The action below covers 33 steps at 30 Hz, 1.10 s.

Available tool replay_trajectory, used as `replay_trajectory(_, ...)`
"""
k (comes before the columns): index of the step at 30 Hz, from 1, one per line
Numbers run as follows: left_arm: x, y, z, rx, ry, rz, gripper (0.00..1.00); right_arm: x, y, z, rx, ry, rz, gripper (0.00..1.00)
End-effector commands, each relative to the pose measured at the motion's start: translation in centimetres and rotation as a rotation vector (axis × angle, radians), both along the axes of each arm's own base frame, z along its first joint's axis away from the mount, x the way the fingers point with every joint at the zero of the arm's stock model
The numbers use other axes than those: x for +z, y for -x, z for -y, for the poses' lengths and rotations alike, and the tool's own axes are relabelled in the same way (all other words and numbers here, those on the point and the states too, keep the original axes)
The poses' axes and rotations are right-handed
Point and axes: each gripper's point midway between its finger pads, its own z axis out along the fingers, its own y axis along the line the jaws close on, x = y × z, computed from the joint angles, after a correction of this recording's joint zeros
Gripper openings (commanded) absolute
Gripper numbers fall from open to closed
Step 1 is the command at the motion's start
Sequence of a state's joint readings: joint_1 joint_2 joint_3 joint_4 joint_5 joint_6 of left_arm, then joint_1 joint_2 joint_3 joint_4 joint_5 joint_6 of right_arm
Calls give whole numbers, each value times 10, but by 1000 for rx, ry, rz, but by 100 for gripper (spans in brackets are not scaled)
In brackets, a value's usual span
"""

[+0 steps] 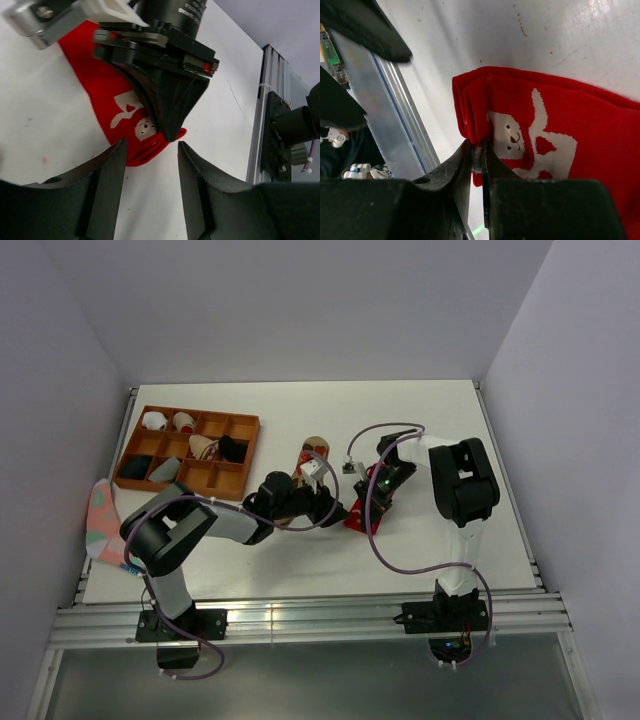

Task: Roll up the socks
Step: Roll the sock at the center of the board.

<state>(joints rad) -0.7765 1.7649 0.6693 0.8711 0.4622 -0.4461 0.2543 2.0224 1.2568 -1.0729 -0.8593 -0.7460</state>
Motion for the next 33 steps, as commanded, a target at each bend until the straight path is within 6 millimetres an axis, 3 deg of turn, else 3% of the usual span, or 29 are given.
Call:
replay_trajectory(1,24,3,20,-80,78,88,51,6,-2,-3,-3,-25,-27,13)
replay_trajectory(15,-6,9,46,-140,40,44,53,3,-3,-1,-15,-19,-47,10)
replay_trajectory(33,-39,14,43,-151,-15,-4,51,8,-4,3,-23,-31,-54,8)
